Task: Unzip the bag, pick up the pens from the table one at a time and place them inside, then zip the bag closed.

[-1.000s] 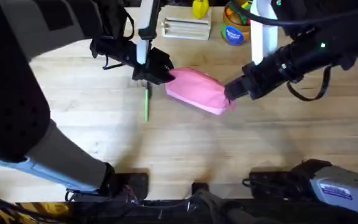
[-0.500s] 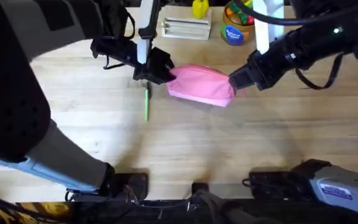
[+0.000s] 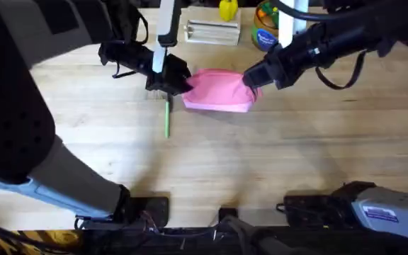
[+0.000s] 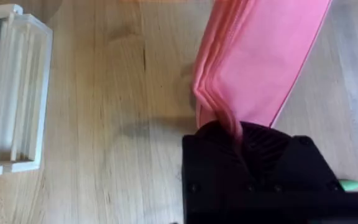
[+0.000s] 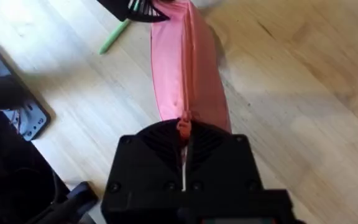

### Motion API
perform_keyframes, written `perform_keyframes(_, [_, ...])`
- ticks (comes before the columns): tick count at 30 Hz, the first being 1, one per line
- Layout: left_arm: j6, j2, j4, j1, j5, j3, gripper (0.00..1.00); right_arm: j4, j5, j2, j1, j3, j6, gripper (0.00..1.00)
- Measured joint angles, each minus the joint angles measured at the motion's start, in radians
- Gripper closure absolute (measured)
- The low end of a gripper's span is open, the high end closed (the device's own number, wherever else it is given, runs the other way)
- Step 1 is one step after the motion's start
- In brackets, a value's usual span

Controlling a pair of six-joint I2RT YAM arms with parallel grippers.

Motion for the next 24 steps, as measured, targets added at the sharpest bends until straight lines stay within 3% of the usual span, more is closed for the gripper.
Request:
perform_keyframes(7, [0.0,0.0,0.005,0.011,-0.029,0.0,0.959,0.121,-0.013,0.118,-0.002,0.007,0.122,0.97])
perform_keyframes(17, [-0.002,0.0,0.006,0.04,-0.094,0.008,0.959,0.491,-0.107,0.269,0.031,0.031,0.361,0.97])
perform_keyframes(24, [-0.003,0.0,-0.002,0.043,-0.105,0.008,0.959,0.503,-0.153,0.271,0.051,0.041,0.419,0.97])
